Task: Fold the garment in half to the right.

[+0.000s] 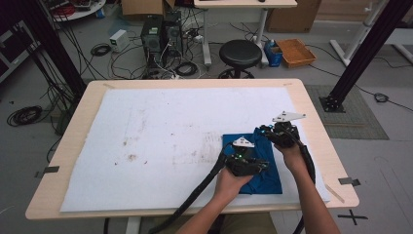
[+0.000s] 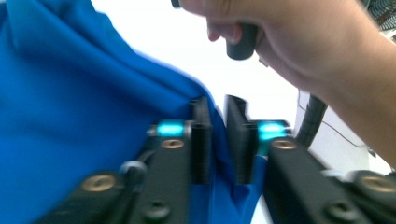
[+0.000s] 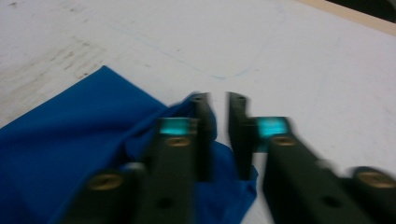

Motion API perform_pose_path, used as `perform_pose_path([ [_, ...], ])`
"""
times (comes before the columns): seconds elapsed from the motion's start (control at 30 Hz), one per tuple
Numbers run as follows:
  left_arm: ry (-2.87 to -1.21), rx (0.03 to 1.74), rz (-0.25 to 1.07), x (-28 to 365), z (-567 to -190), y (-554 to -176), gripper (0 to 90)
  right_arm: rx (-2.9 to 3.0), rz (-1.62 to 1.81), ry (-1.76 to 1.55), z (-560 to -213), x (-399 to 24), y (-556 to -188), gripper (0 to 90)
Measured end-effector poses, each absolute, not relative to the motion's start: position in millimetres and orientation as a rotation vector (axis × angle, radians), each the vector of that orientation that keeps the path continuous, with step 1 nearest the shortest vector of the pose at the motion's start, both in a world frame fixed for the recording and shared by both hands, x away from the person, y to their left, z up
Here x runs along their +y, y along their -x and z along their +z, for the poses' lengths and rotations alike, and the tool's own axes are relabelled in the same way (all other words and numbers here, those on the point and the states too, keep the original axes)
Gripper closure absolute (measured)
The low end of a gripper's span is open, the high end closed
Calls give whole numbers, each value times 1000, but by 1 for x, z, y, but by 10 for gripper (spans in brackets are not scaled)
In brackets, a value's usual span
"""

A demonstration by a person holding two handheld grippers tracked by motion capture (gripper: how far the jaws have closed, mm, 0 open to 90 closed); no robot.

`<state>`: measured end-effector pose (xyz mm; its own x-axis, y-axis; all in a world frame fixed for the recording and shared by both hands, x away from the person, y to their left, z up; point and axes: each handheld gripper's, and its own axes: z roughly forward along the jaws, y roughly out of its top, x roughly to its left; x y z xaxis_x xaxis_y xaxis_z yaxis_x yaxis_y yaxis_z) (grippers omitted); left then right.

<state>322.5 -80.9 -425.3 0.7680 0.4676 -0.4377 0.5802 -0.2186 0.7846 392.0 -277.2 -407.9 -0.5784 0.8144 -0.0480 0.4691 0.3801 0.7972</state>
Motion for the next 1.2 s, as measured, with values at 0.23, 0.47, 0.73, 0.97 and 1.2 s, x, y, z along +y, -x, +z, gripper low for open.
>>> perform_pose_path([
  [0.23,-1782,757,73,-33,-411,-323,460,2075,1190,-1159,-397,-300,-370,574],
  [0.47,-1763,801,245,36,-409,-321,341,2345,1185,-977,-400,-283,-327,708],
  [0.73,-1722,864,355,105,-409,-314,302,2629,1125,-812,-424,-244,-299,629],
  [0.97,-1674,945,354,141,-421,-310,303,2667,1123,-798,-428,-255,-293,892],
  [1.2,-1641,971,352,150,-421,-308,303,2599,1241,-796,-415,-289,-273,894],
])
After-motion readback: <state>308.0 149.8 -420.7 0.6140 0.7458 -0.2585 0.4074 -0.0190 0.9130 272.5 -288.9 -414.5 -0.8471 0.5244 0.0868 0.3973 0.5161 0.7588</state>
